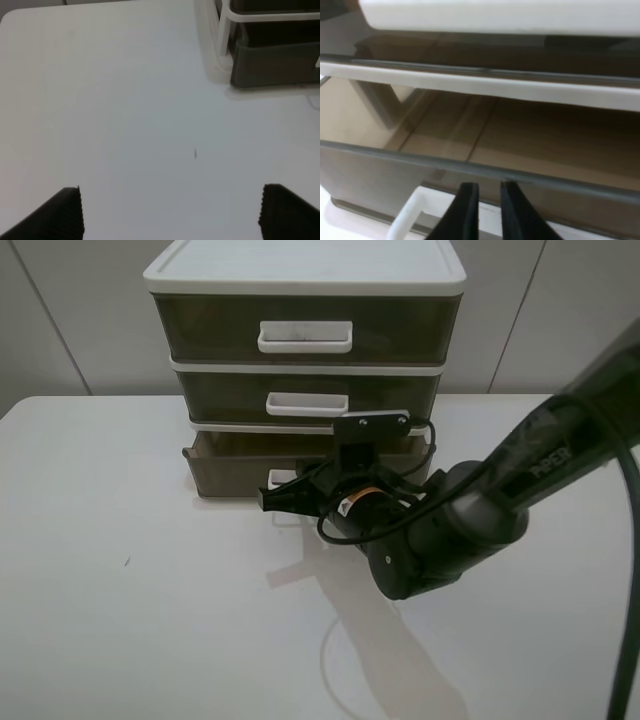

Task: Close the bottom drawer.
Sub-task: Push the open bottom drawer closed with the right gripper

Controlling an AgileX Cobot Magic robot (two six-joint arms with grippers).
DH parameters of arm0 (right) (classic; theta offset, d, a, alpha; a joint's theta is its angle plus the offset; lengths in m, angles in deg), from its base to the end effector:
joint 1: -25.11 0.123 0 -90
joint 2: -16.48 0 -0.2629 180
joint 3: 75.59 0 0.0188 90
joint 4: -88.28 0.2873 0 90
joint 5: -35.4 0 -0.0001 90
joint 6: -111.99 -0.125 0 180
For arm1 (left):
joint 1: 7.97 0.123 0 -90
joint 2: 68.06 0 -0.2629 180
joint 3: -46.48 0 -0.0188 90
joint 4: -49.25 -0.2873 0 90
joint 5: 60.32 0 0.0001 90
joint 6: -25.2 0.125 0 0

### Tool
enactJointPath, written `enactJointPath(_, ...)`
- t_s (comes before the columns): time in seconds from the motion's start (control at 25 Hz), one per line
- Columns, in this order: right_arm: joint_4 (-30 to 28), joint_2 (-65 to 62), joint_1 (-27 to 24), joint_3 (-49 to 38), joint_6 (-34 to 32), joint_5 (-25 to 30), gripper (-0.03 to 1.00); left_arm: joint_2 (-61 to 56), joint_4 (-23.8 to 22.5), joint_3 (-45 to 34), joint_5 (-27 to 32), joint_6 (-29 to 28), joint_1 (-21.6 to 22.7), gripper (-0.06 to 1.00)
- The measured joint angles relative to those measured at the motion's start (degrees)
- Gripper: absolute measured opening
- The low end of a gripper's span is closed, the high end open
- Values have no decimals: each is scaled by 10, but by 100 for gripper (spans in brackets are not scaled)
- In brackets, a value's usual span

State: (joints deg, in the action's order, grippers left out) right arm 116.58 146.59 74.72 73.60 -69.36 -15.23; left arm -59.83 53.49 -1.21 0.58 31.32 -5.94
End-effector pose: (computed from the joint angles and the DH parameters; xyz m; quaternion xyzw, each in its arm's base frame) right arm 0.2859 0.2654 0.0115 -0.1106 0.8223 0.1784 0.5289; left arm 0.0788 -0.0053 0.2810 0.0320 0.8506 0.0003 0.5248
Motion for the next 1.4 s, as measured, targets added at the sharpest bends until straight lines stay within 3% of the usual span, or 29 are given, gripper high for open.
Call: enactJointPath(1.4, 32, 46, 13, 62, 13, -16, 2, 0, 0, 0, 0, 0, 0, 72)
